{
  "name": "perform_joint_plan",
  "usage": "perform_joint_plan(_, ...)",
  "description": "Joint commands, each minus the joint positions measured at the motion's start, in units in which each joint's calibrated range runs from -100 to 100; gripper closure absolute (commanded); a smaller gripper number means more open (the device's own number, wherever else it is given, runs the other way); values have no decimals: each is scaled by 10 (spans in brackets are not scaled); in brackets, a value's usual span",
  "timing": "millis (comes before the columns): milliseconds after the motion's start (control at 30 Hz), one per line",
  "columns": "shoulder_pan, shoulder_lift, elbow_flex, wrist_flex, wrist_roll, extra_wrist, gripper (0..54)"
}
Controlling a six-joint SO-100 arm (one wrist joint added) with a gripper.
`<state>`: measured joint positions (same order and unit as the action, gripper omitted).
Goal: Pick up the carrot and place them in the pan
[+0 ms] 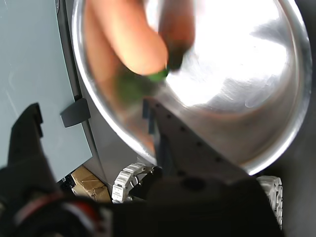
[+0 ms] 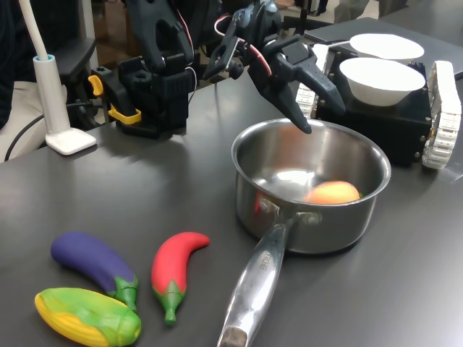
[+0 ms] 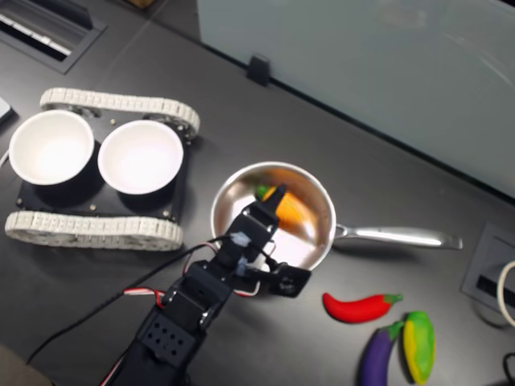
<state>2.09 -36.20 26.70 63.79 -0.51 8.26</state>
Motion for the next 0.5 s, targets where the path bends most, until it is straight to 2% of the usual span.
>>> perform_joint_plan(0,7,-39,-38,18,-3,8,209)
perform_joint_plan(467,8,-106,-21,69,0,7,217)
